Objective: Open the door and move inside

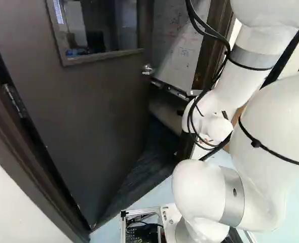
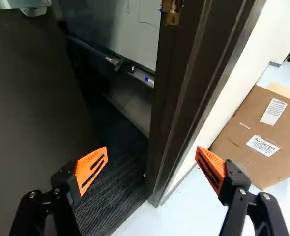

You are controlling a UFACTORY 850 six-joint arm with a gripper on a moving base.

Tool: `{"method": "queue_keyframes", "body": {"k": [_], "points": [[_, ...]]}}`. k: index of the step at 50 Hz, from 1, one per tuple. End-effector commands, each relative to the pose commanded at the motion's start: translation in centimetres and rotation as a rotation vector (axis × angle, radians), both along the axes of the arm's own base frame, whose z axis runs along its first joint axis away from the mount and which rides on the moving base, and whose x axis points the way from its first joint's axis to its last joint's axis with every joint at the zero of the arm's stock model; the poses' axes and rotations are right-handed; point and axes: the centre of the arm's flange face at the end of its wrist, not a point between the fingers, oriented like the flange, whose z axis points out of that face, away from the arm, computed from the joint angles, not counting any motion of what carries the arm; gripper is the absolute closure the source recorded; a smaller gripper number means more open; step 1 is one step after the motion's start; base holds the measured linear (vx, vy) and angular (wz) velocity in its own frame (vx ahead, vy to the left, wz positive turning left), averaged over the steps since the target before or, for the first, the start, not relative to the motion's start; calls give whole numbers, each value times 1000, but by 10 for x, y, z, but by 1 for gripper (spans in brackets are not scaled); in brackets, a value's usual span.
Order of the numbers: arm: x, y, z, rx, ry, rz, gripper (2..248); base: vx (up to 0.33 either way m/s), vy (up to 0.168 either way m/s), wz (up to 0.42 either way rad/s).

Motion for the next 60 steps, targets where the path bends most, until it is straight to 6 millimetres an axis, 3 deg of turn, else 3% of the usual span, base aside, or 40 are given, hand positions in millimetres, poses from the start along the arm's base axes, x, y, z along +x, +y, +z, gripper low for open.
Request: {"method": "queue_keyframes", "body": {"k": [23,60], "points": [[0,0,0,0,0,0,3,107,59,-234],[0,0,0,0,0,0,3,60,85,-18]]}}
